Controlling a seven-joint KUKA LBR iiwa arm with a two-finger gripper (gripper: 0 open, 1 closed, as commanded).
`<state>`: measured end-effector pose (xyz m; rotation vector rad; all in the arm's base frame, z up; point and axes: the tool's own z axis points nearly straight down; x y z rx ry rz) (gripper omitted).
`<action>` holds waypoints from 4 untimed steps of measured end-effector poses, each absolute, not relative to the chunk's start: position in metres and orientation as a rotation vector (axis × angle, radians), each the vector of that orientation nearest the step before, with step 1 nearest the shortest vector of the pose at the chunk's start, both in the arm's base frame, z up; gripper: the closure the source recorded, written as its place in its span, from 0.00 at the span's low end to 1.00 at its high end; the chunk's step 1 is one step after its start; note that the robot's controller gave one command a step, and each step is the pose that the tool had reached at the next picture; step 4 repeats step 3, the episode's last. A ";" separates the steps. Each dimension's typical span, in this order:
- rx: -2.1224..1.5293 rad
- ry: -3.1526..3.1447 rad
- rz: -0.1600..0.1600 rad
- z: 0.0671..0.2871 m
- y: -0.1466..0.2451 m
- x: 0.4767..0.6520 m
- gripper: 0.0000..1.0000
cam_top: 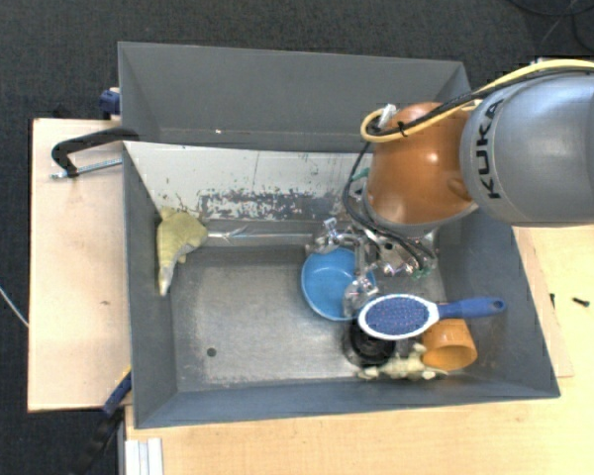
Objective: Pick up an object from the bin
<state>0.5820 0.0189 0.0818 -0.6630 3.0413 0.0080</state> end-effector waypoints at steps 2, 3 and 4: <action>-0.559 3.074 0.000 0.178 0.018 0.572 1.00; -0.577 3.071 -0.003 0.278 0.018 0.570 1.00; -0.577 3.071 -0.003 0.278 0.018 0.570 1.00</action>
Offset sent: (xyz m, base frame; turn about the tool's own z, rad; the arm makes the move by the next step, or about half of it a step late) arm 0.0000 0.0000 0.0000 0.0000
